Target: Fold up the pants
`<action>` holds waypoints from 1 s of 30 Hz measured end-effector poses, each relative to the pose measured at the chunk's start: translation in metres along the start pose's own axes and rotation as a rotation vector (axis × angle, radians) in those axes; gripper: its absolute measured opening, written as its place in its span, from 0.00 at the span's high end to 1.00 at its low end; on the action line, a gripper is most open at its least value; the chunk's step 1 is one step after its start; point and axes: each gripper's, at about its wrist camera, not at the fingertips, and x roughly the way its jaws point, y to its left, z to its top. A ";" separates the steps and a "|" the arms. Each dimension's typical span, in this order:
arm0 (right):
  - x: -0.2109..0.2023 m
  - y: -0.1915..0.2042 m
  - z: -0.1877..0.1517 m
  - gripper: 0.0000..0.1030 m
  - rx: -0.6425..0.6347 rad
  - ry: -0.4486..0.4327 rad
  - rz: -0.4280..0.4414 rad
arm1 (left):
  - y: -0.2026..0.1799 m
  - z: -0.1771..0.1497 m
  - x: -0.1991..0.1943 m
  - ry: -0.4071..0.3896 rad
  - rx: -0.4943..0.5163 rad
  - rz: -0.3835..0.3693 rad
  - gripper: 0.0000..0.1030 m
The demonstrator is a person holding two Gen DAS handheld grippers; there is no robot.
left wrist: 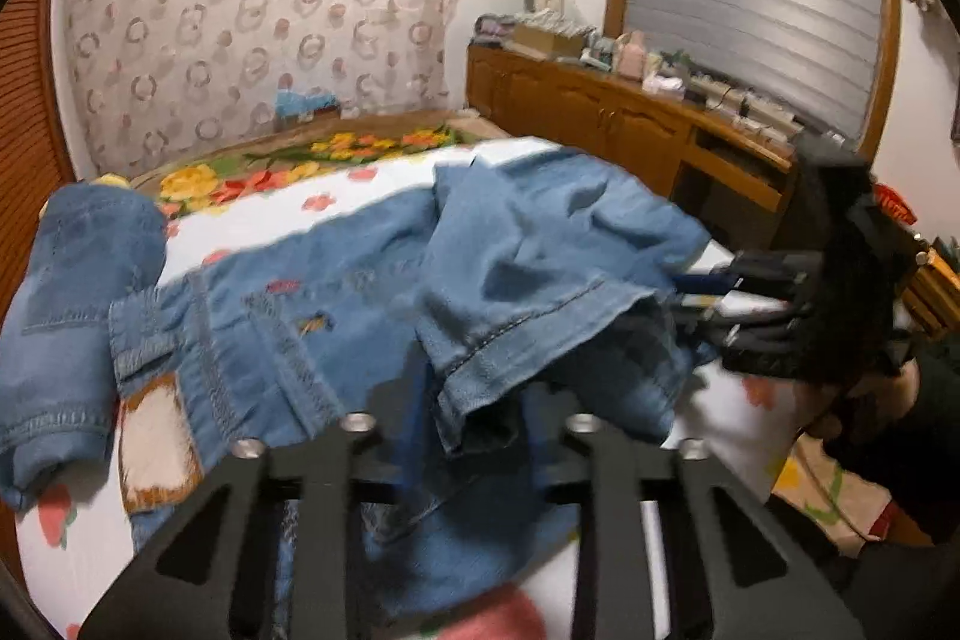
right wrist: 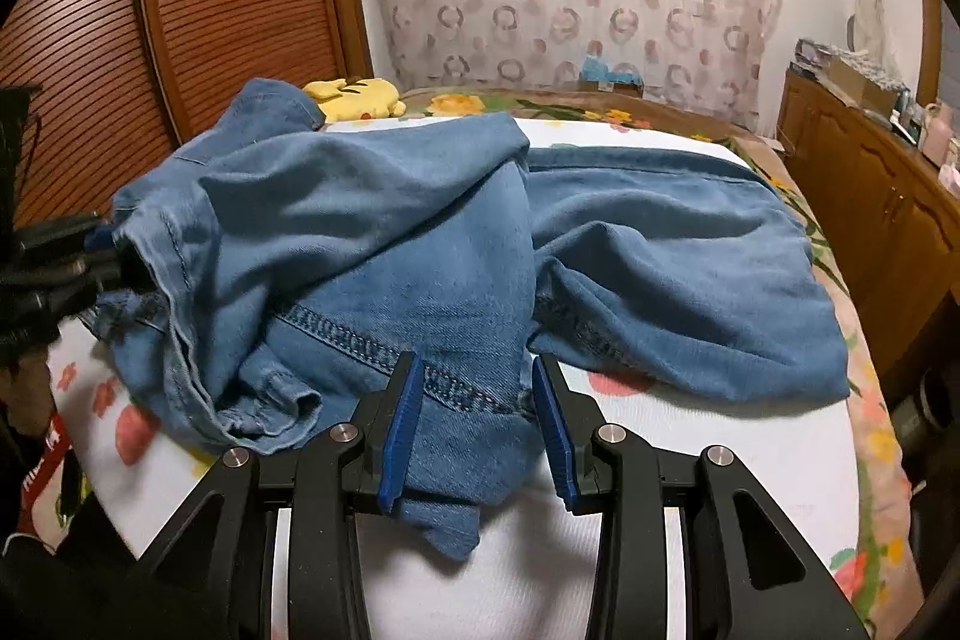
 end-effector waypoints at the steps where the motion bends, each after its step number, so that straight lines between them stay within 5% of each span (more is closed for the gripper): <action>1: 0.000 0.000 0.000 0.62 0.004 -0.004 0.003 | 0.000 0.003 -0.003 -0.009 0.003 0.002 0.87; 15: 0.000 -0.015 -0.022 0.62 0.051 -0.049 0.033 | 0.092 0.025 -0.053 -0.090 -0.075 0.291 0.93; 23: 0.001 -0.013 -0.028 0.62 0.048 -0.041 0.037 | 0.118 0.011 -0.049 -0.059 -0.130 0.279 0.93; 30: 0.000 -0.012 -0.027 0.62 0.048 -0.042 0.037 | 0.121 -0.015 -0.042 0.017 -0.125 0.321 0.56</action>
